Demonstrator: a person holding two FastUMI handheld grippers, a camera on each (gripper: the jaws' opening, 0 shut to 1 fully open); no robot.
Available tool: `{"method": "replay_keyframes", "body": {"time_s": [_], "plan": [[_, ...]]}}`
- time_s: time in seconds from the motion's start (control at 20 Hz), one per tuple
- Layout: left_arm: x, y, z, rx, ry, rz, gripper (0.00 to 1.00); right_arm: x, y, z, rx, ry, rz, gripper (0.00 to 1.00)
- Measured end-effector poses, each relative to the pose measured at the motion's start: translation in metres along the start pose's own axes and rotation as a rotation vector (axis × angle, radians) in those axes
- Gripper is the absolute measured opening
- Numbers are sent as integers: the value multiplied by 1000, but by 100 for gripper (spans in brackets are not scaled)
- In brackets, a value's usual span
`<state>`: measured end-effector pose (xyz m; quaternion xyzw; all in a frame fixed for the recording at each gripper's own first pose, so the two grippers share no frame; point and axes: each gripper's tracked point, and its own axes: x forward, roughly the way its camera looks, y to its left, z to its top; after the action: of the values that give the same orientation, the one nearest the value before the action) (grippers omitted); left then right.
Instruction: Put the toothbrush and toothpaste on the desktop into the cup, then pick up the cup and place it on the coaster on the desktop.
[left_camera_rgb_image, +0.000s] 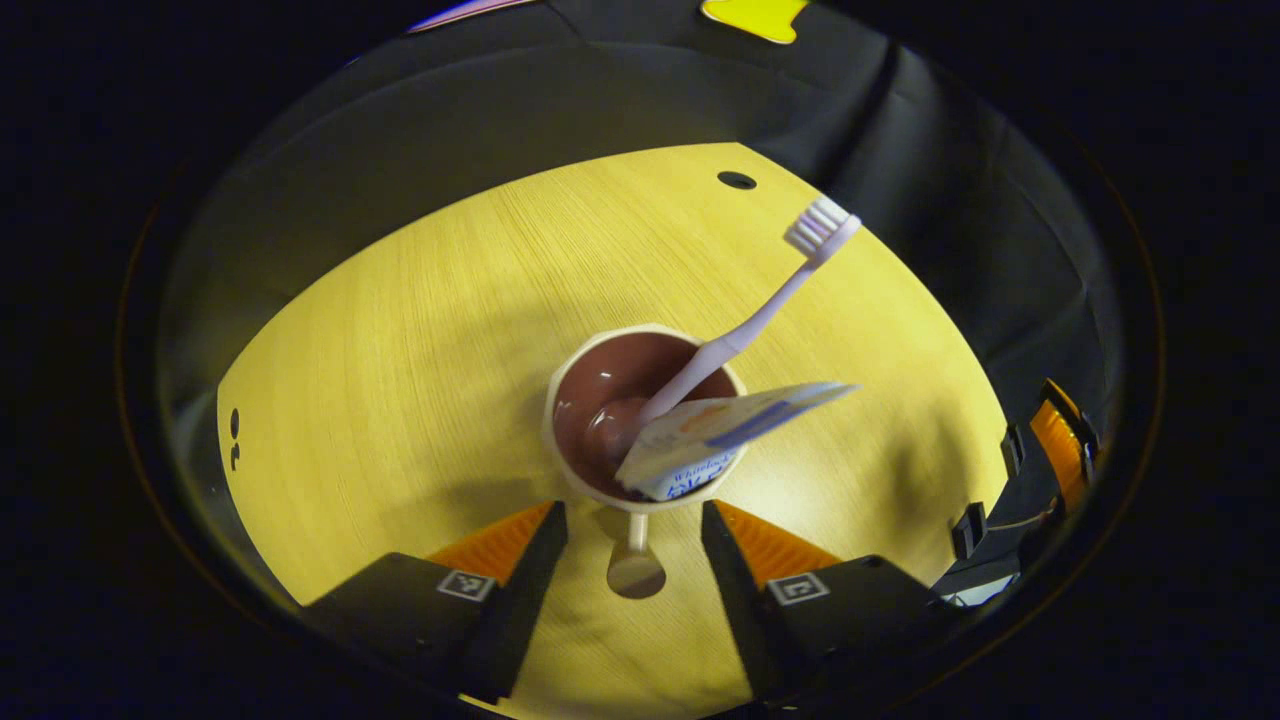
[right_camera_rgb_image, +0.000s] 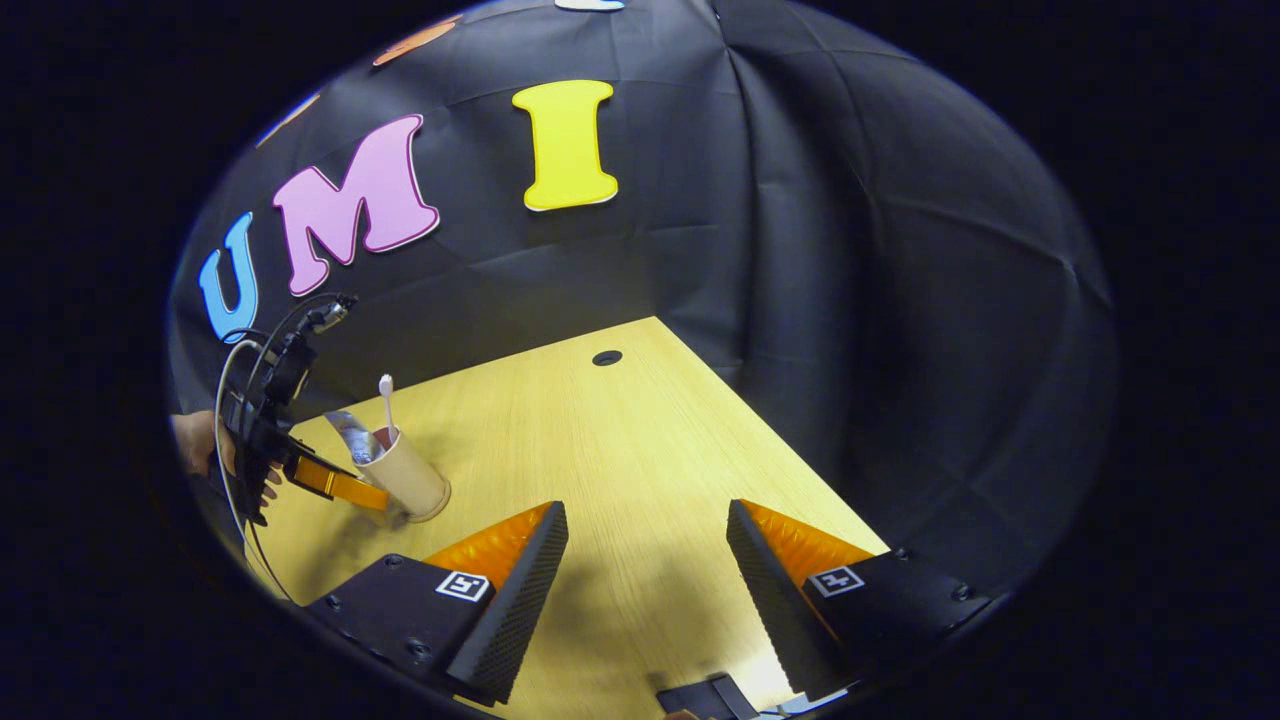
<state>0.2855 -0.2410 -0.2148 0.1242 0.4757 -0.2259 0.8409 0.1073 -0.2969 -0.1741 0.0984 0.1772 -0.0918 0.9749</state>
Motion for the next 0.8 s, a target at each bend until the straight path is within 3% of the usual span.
{"method": "replay_keyframes", "body": {"time_s": [0.05, 0.25, 0.5, 0.8], "plan": [[-7, 1, -2, -14, -19, -2, 96, -3, 5, 2, -7, -3, 8, 99], [-57, 24, -19, -39, -125, 74, 98, -19, 36, 24, -79, -53, 52, 99], [-142, 42, -42, -67, -423, 210, 98, -52, 97, 39, -155, -109, 140, 98], [-258, 40, -102, -202, -762, 246, 97, -107, 188, 26, -243, -100, 295, 98]]}}
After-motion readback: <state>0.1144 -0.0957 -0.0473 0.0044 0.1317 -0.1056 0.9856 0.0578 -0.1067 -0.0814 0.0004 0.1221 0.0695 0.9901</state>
